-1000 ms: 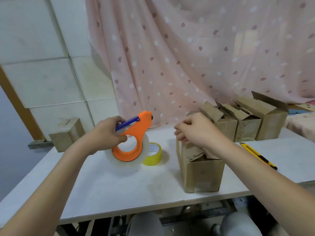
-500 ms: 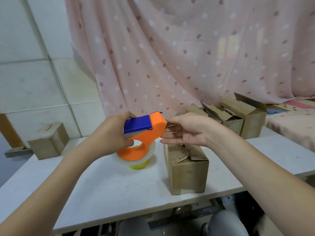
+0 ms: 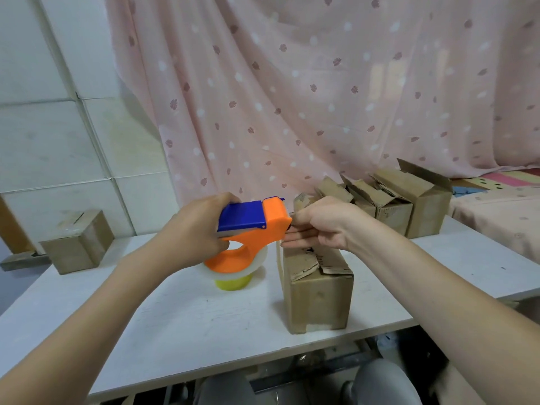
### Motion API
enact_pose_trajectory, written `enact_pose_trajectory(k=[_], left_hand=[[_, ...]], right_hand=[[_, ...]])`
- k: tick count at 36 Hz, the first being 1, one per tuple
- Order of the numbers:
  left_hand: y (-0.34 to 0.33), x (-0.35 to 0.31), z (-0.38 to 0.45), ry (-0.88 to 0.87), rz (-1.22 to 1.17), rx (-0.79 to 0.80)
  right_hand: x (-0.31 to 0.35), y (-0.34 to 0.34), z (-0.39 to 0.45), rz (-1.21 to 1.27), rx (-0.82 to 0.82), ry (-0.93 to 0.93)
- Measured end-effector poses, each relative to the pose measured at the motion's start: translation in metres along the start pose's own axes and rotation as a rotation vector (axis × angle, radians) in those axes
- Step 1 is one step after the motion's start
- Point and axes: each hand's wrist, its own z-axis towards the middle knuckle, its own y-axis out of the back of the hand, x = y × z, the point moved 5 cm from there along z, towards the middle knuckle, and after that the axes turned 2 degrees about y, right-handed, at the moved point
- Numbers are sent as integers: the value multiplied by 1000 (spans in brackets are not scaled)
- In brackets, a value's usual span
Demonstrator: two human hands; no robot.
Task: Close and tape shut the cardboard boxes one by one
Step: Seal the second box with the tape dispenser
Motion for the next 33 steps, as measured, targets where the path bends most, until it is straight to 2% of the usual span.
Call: enact_pose_trajectory(k=[8,21,27,33], left_hand=[[-10,3,-1,-21,120,-16],[-22,9,-5,-24,132,-48],[-21,30,-4,-24,164,-57],[-18,38,-4,-31,101,-28]], right_hand=[[-1,6,0,-53,-51,35],[-3,20,-1,-78,-75,55],[1,69,0,-112,-217,86],[-12,95,-8,-232,-227,41]])
